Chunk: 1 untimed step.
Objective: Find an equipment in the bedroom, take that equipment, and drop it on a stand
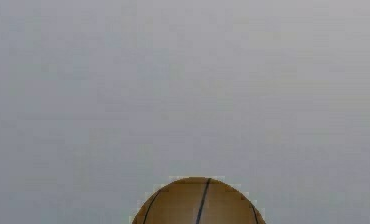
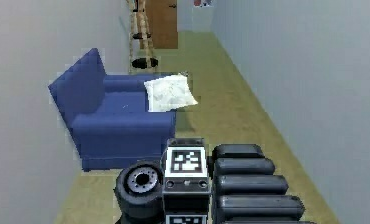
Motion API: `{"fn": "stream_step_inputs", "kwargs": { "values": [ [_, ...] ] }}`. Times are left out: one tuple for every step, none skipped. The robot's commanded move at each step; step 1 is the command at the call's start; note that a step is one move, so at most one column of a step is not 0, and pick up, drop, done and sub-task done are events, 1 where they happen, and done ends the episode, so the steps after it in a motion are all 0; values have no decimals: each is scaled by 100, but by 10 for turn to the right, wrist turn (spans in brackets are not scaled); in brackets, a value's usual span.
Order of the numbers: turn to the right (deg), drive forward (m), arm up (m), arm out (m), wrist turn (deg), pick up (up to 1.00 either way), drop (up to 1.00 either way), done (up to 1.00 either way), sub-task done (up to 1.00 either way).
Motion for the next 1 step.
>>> {"fn": "stream_step_inputs", "kwargs": {
  "values": [
    [-450, 0, 0, 0, 0, 0, 0, 0, 0]
  ]
}}
